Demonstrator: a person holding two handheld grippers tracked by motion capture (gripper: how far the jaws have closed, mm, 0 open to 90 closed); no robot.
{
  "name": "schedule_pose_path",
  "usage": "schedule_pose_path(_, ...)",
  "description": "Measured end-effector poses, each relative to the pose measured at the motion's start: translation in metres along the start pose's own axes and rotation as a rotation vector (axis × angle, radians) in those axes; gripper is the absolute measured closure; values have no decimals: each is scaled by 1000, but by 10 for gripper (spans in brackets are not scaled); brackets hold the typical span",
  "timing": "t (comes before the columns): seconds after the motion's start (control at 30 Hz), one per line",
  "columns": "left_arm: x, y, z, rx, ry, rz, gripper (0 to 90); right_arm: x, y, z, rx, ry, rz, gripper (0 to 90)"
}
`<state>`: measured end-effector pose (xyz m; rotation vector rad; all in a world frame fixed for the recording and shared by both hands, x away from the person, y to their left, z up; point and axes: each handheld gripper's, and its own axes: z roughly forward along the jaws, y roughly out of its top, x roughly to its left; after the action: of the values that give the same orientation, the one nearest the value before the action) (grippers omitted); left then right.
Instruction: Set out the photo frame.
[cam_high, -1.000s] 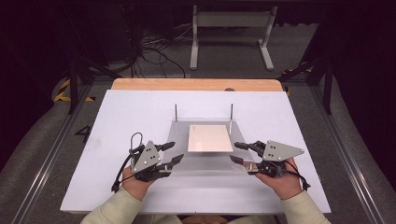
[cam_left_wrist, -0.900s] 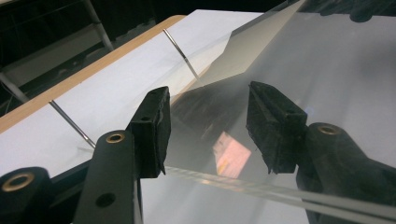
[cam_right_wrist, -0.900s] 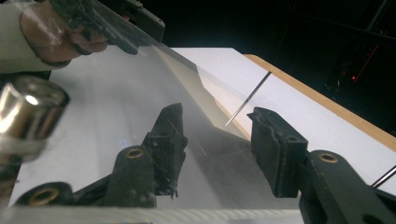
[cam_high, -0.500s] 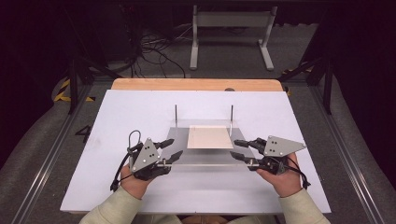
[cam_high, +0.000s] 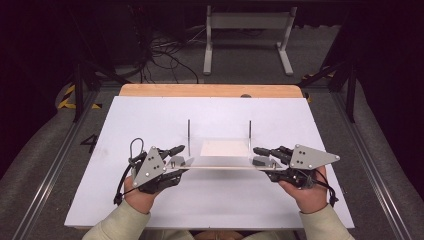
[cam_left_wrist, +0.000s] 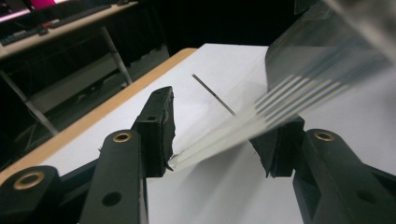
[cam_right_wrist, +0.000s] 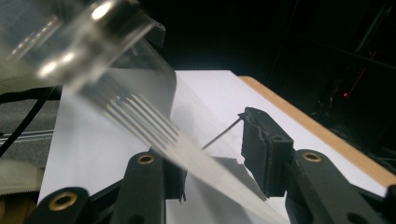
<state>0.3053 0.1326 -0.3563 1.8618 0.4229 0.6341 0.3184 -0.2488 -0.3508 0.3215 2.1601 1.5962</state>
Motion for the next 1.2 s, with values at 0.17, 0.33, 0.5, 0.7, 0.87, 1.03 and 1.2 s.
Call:
schedule_pose_path(0.17, -1, 9, -5, -30, 11, 14, 546, 2, 9, -5, -31, -24, -19, 617)
schedule_pose_path(0.33, 0, 18, -7, -51, 10, 14, 557, 10, 19, -7, -41, -113, -83, 612)
schedule_pose_path(0.5, 0, 23, -9, -66, 25, 12, 562, 10, 26, -9, -53, -135, -89, 605)
schedule_pose_path(0.7, 0, 32, -13, -88, 40, 22, 564, 12, 31, -12, -75, -163, -98, 600)
schedule_pose_path(0.87, 2, 36, -17, -107, 31, 10, 565, 14, 38, -16, -106, -167, -80, 607)
schedule_pose_path(1.03, 4, 38, -21, -110, 16, -8, 564, 17, 43, -18, -118, -164, -68, 616)
schedule_pose_path(1.2, 5, 43, -26, -115, -13, -46, 562, 21, 50, -23, -144, -159, -41, 626)
